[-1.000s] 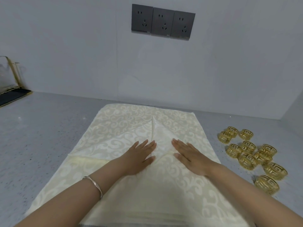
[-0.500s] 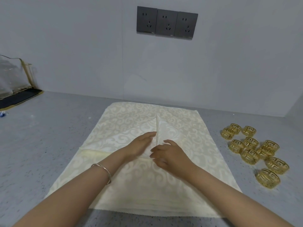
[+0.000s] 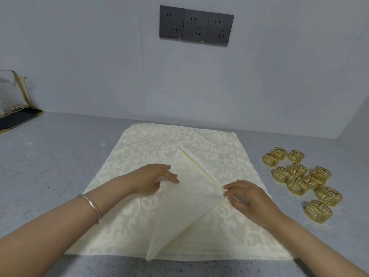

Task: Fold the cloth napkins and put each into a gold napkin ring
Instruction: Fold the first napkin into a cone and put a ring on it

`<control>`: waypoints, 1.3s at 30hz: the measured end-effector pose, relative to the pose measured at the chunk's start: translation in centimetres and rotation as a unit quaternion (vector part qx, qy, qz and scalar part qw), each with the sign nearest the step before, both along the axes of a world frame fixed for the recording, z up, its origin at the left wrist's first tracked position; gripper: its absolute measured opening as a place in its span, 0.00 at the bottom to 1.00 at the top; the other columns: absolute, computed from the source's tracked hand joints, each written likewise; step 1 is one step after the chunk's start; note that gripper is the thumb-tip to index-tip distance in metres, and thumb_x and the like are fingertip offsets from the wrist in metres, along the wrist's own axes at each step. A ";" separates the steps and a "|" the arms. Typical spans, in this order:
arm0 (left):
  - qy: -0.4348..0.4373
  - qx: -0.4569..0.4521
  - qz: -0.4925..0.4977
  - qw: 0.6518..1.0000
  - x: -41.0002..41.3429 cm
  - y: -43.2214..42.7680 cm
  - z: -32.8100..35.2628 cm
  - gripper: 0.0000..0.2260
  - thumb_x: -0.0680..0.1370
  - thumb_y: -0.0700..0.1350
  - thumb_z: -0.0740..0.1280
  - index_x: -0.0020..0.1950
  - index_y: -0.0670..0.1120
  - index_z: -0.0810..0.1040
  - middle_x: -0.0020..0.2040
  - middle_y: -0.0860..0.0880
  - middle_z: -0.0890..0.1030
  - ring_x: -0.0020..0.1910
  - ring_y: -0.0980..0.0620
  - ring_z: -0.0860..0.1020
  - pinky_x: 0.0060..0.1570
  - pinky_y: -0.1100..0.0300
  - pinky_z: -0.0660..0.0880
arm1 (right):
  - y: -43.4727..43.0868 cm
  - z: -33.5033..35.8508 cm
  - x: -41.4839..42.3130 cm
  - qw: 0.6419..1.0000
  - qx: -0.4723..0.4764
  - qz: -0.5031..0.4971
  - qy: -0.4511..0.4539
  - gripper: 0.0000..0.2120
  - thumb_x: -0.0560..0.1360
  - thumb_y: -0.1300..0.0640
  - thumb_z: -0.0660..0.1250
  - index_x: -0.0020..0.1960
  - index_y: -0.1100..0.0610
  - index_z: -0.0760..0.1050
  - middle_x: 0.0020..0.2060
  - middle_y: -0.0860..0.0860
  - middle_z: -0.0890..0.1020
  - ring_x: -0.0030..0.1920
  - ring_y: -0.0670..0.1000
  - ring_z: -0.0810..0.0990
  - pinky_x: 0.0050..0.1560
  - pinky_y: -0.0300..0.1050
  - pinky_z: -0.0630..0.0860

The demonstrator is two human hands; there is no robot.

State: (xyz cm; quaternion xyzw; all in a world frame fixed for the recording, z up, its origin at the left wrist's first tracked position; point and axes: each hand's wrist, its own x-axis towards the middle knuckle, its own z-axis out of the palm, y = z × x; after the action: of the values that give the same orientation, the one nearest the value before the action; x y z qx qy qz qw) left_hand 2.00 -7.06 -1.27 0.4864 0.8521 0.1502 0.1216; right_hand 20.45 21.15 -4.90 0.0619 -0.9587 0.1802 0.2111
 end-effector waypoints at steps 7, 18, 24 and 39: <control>-0.027 0.064 -0.010 0.998 -0.3 -1.4 0.1 0.18 0.71 0.46 0.75 0.56 0.64 0.79 0.63 0.69 0.73 0.69 0.69 0.60 0.68 0.67 0.58 | -1.5 0.4 -0.3 0.999 0.024 0.035 0.000 0.12 0.74 0.42 0.64 0.49 0.45 0.81 0.55 0.39 0.79 0.54 0.38 0.75 0.61 0.39 0.66; -0.122 0.144 0.113 0.975 -0.1 -0.4 0.3 0.11 0.73 0.50 0.73 0.30 0.58 0.81 0.30 0.60 0.78 0.32 0.61 0.75 0.37 0.72 0.68 | -2.6 0.5 -1.8 0.969 -0.244 -0.027 -0.034 0.06 0.73 0.55 0.71 0.38 0.49 0.81 0.42 0.45 0.76 0.44 0.48 0.78 0.48 0.41 0.75; -0.138 0.114 0.175 0.968 -0.5 1.2 0.0 0.19 0.75 0.49 0.71 0.23 0.55 0.75 0.25 0.58 0.72 0.27 0.60 0.70 0.34 0.67 0.68 | -2.1 1.2 -4.1 0.968 -0.246 -0.042 -0.037 0.12 0.70 0.64 0.73 0.49 0.51 0.78 0.48 0.47 0.74 0.43 0.43 0.73 0.50 0.27 0.67; -0.108 0.161 0.272 0.942 -1.9 4.6 -1.3 0.04 0.77 0.46 0.66 0.43 0.52 0.75 0.36 0.57 0.74 0.41 0.55 0.75 0.50 0.58 0.72 | 2.3 2.8 -9.0 0.962 -0.202 -0.145 -0.110 0.12 0.75 0.49 0.67 0.57 0.49 0.72 0.40 0.48 0.74 0.33 0.46 0.72 0.34 0.33 0.68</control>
State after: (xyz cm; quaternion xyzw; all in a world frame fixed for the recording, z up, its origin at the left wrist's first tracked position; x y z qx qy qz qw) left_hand 0.11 -2.41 -2.59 0.2296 0.8981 0.3647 0.0876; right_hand 11.44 23.50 -2.08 -0.1419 -0.9184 0.3430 0.1367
